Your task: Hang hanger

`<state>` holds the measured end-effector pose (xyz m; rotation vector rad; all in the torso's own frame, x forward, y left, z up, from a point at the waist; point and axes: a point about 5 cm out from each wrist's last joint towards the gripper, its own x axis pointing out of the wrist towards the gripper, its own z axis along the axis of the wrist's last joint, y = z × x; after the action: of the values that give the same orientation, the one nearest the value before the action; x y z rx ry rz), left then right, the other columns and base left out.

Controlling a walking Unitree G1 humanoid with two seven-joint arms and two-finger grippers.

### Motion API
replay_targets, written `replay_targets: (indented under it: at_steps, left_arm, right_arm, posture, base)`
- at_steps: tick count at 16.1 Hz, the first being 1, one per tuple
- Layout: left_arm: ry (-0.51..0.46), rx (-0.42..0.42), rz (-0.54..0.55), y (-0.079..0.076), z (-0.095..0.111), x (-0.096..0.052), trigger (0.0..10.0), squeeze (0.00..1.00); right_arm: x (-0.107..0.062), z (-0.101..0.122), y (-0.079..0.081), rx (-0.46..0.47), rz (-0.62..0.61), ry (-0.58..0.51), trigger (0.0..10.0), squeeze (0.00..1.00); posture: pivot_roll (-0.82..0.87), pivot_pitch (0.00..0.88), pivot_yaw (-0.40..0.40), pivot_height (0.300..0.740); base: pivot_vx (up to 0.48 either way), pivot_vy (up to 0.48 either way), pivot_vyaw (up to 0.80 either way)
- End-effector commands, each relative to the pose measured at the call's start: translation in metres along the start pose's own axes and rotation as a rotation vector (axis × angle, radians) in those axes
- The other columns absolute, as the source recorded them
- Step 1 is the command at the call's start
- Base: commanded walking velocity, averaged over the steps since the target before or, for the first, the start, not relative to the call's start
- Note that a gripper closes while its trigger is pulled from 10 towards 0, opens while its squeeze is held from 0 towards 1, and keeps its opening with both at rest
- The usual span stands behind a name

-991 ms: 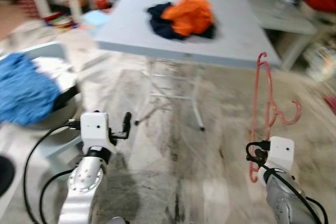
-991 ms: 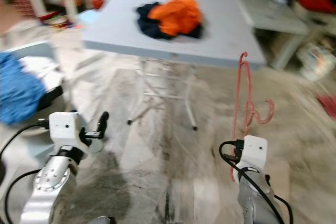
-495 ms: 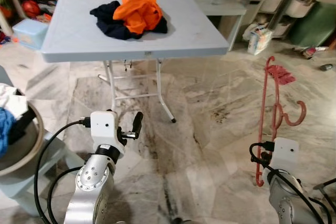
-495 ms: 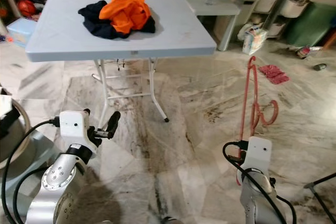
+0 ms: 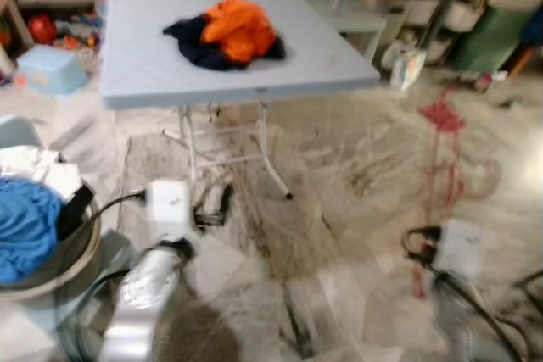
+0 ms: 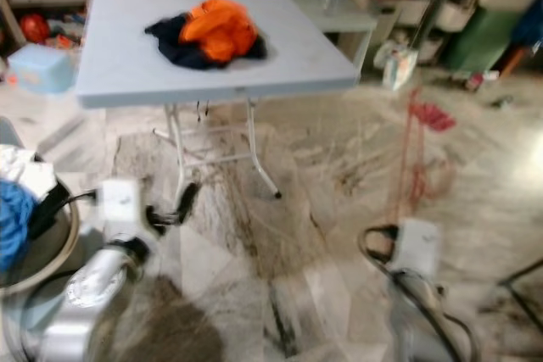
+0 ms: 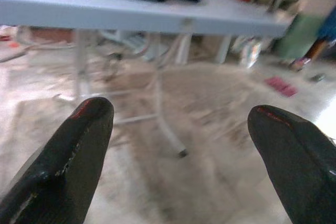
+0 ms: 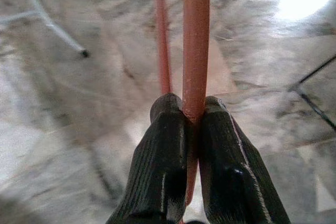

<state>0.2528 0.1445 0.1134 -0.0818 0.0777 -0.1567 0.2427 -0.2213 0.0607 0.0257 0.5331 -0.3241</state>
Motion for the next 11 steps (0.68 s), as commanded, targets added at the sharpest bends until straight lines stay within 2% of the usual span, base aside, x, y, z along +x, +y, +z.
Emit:
replay_targets:
  at_steps: [1,4,5,11]
  left_arm:
    - [-0.005,-0.028,-0.059,-0.0116,0.0025,0.0027,10.0,0.0]
    - [-0.001,-0.039,-0.078,-0.0136,0.0019,0.0025,10.0,0.0]
    - [0.01,-0.047,-0.087,-0.0145,0.0008,0.0028,10.0,0.0]
    - [0.038,-0.048,-0.112,-0.0158,-0.0026,0.0016,10.0,0.0]
  right_arm:
    - [-0.0006,0.0095,-0.0096,-0.008,-0.045,-0.038,10.0,0.0]
    - [-0.0012,0.0102,-0.0106,-0.004,-0.057,-0.042,10.0,0.0]
    - [-0.0011,0.011,-0.0102,0.023,-0.052,-0.054,10.0,0.0]
    - [-0.0014,0.0166,-0.0061,0.052,-0.04,-0.081,10.0,0.0]
  posture:
    - [0.03,0.092,-0.083,0.74]
    - [0.03,0.09,-0.081,0.74]
    - [0.03,0.089,-0.081,0.74]
    - [0.04,0.091,-0.082,0.74]
  base:
    - [0.446,0.0,0.0]
    - [0.47,0.0,-0.8]
    - [0.48,0.0,0.0]
    - [0.48,0.0,0.0]
